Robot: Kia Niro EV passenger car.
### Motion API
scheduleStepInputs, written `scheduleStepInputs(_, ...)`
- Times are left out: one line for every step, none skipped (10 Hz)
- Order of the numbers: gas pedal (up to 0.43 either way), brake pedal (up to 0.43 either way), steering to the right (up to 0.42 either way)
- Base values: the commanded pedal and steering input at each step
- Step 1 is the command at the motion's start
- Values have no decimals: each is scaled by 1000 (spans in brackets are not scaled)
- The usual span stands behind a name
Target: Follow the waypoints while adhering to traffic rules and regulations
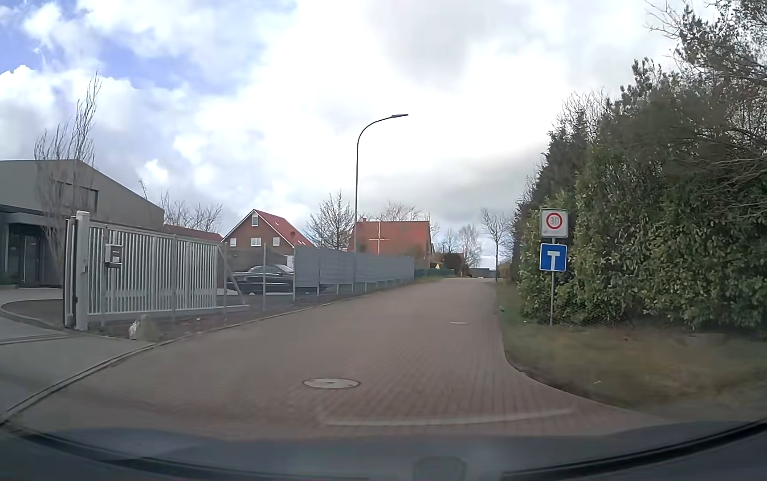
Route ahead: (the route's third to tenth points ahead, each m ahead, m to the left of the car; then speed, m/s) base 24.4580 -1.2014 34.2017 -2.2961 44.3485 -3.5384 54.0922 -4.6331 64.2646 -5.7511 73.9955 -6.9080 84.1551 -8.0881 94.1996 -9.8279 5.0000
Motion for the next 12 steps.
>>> scheduleStepInputs(189,0,4)
scheduleStepInputs(189,0,9)
scheduleStepInputs(189,0,9)
scheduleStepInputs(189,0,9)
scheduleStepInputs(189,0,11)
scheduleStepInputs(189,0,15)
scheduleStepInputs(189,0,19)
scheduleStepInputs(197,0,19)
scheduleStepInputs(197,0,20)
scheduleStepInputs(197,0,21)
scheduleStepInputs(197,0,24)
scheduleStepInputs(197,0,27)
